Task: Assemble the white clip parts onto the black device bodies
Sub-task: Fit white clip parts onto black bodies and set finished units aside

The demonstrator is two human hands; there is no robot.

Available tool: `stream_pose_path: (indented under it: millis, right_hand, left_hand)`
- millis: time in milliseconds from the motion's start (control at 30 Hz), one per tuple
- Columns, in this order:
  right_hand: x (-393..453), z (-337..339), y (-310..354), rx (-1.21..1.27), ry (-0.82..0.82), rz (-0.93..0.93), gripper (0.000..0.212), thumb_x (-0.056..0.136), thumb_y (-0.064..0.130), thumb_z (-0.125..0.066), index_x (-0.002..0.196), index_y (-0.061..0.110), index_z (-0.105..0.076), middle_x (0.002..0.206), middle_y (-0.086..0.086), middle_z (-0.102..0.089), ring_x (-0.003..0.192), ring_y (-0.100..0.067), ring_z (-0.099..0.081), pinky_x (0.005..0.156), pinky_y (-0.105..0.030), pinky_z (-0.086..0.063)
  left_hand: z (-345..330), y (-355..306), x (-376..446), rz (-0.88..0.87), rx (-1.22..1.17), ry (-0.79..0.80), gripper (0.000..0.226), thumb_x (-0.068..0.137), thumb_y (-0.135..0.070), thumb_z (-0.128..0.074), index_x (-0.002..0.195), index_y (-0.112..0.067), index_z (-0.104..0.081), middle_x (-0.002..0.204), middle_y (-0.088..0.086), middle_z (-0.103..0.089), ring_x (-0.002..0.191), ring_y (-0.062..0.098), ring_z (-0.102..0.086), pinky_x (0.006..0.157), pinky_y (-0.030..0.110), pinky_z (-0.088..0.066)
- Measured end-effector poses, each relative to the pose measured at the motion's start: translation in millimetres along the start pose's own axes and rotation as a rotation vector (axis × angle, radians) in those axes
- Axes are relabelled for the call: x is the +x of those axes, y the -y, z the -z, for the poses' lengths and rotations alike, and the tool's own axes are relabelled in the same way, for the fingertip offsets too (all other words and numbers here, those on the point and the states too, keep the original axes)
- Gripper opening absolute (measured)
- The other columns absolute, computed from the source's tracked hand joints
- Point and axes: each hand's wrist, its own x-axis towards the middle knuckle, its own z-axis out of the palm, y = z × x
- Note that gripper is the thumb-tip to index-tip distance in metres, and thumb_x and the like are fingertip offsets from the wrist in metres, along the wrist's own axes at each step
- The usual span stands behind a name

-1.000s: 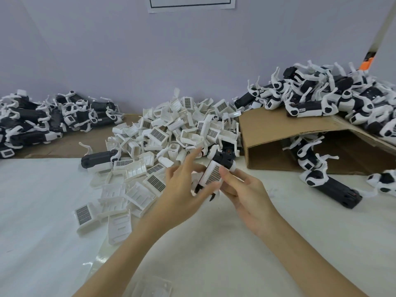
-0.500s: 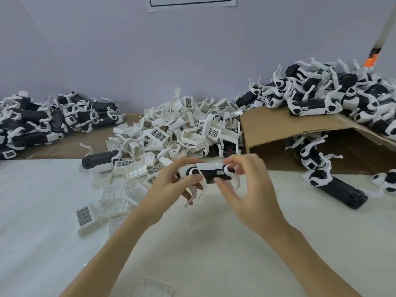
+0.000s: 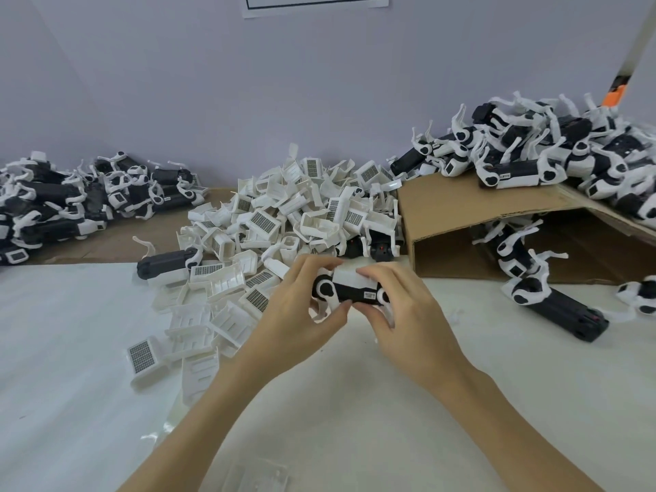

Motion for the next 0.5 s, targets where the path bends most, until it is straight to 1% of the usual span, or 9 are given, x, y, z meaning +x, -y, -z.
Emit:
stream_pose_path:
  millis: [67,167,267,367,433,500]
  right_hand:
    - [-1,-1,3,-0.006,0.047,0.039,0.048,0.091,0.016,-0.08,0.135,0.013,-0.062,0.128,0.002,-0.062,0.118,-0.018,-0.058,0.097,-0.042,-0.054]
    - [1,-2,7,-0.031,0.057,0.027,0.049,0.083,0.011,-0.085,0.128,0.01,-0.065,0.118,-0.002,-0.063,0.11,-0.025,-0.061,0.092,-0.045,-0.055]
    - [2,-2,11,-0.047,0.022,0.039,0.043,0.079,0.007,-0.087,0.117,0.008,-0.068,0.108,-0.002,-0.063,0.101,-0.027,-0.063,0.085,-0.041,-0.056]
    - [0,-2,13,-0.063,-0.014,0.077,0.038,0.077,0.005,-0.087,0.109,0.008,-0.068,0.103,0.0,-0.064,0.095,-0.024,-0.062,0.078,-0.034,-0.054]
    - [-2,-2,13,-0.058,-0.035,0.082,0.037,0.077,0.006,-0.087,0.109,0.009,-0.068,0.103,0.001,-0.063,0.094,-0.023,-0.061,0.078,-0.032,-0.054]
    - [-2,-3,13,-0.057,-0.077,0.089,0.037,0.08,0.006,-0.086,0.113,0.008,-0.069,0.104,0.0,-0.063,0.097,-0.023,-0.062,0.081,-0.033,-0.054]
  left_hand:
    - [-1,1,-1,-0.082,0.067,0.018,0.04,0.097,-0.03,-0.069,0.134,-0.025,-0.055,0.128,-0.011,-0.052,0.096,0.019,-0.062,0.078,0.037,-0.058]
    - [-3,2,-3,-0.17,0.092,0.054,0.034,0.1,-0.032,-0.065,0.13,-0.018,-0.055,0.122,-0.007,-0.051,0.092,0.021,-0.06,0.074,0.039,-0.054]
    - [-3,2,-2,-0.213,0.062,0.065,0.033,0.101,-0.027,-0.065,0.127,-0.011,-0.054,0.119,-0.001,-0.052,0.098,0.025,-0.059,0.078,0.038,-0.052]
    - [0,2,-1,-0.245,0.033,0.076,0.028,0.101,-0.025,-0.066,0.121,-0.008,-0.055,0.116,-0.003,-0.053,0.1,0.021,-0.058,0.078,0.033,-0.05]
    - [1,2,-1,-0.26,0.034,0.076,0.027,0.102,-0.026,-0.066,0.12,-0.009,-0.055,0.115,-0.004,-0.053,0.1,0.02,-0.057,0.078,0.033,-0.049]
    - [0,1,-1,-0.257,0.018,0.048,0.028,0.1,-0.025,-0.068,0.122,-0.012,-0.056,0.117,-0.007,-0.053,0.104,0.02,-0.059,0.08,0.035,-0.051]
